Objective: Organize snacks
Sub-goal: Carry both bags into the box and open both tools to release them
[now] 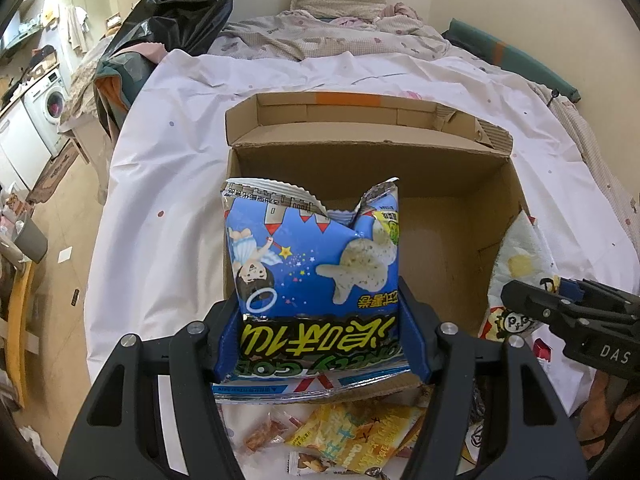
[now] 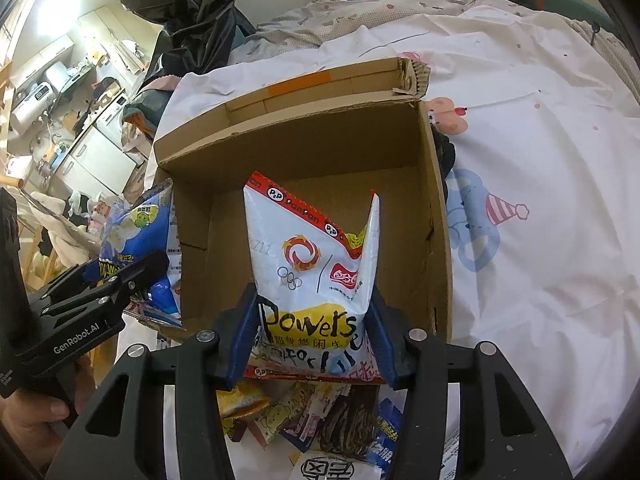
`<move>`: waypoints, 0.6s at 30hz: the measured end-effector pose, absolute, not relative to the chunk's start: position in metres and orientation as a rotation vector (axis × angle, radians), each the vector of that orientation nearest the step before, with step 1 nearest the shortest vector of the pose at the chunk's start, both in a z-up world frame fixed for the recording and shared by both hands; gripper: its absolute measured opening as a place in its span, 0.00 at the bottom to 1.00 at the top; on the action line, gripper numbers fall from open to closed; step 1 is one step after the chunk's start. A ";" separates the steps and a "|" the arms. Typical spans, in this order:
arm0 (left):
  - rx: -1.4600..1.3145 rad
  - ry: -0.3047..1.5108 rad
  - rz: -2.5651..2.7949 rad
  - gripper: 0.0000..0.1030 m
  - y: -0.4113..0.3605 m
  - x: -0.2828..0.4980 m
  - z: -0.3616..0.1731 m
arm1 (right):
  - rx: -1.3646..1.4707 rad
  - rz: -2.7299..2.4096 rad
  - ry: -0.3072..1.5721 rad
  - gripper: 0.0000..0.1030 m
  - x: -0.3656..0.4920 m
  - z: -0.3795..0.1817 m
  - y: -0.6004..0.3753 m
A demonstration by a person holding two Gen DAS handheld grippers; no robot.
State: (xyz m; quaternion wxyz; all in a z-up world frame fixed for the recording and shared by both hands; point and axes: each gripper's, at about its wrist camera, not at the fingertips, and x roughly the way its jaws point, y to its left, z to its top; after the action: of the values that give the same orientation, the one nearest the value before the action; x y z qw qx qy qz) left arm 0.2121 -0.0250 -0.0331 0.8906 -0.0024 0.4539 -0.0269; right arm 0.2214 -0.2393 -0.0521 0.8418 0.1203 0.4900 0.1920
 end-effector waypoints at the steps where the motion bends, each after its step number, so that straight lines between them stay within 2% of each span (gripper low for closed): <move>1: -0.010 0.949 -0.065 0.62 -0.025 0.213 -0.034 | 0.258 0.407 1.037 0.52 0.221 -0.053 -0.239; 4: -0.006 0.950 -0.062 0.71 -0.025 0.212 -0.034 | 0.271 0.410 1.039 0.54 0.221 -0.053 -0.240; 5: -0.003 0.946 -0.055 0.75 -0.025 0.211 -0.034 | 0.275 0.410 1.038 0.57 0.221 -0.053 -0.241; 8: -0.004 0.934 -0.047 0.87 -0.024 0.209 -0.031 | 0.292 0.405 1.035 0.79 0.221 -0.053 -0.243; 9: -0.007 0.928 -0.043 0.89 -0.024 0.208 -0.030 | 0.311 0.417 1.030 0.83 0.221 -0.053 -0.245; 11: -0.009 0.918 -0.034 0.95 -0.023 0.207 -0.028 | 0.315 0.420 1.020 0.86 0.221 -0.050 -0.245; 18: -0.013 0.898 -0.026 0.96 -0.020 0.204 -0.023 | 0.326 0.405 1.011 0.87 0.221 -0.048 -0.249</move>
State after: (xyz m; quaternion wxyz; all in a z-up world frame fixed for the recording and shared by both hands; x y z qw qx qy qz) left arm 0.2044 -0.0197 -0.0228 0.9008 -0.0064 0.4340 -0.0124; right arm 0.2214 -0.2491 -0.0475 0.8427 0.1542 0.4787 0.1919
